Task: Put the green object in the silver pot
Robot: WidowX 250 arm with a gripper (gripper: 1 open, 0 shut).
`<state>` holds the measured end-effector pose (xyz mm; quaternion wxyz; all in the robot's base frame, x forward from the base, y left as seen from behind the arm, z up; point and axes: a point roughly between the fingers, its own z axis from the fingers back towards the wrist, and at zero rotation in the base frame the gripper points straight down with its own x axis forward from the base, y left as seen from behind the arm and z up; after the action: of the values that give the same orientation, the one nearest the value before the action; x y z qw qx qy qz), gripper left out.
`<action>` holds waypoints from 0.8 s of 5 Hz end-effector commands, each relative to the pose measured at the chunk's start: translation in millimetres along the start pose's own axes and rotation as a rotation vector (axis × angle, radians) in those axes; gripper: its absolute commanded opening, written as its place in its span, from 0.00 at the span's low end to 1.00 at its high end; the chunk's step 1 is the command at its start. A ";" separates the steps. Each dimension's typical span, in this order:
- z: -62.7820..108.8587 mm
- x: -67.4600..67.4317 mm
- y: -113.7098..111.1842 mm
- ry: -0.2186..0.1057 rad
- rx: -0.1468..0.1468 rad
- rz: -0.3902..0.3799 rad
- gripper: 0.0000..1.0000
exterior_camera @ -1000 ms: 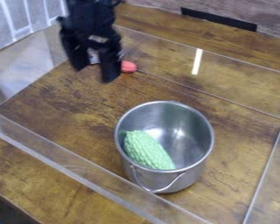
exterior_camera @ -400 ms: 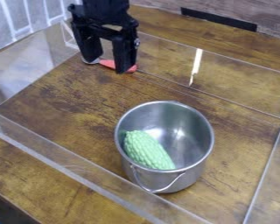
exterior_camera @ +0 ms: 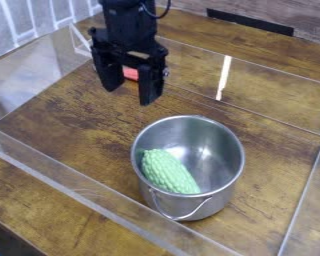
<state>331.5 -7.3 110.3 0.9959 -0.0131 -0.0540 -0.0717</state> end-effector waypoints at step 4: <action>-3.4 -8.4 18.4 -0.008 0.015 0.099 1.00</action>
<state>322.9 9.8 89.2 0.9992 -0.0123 -0.0294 -0.0251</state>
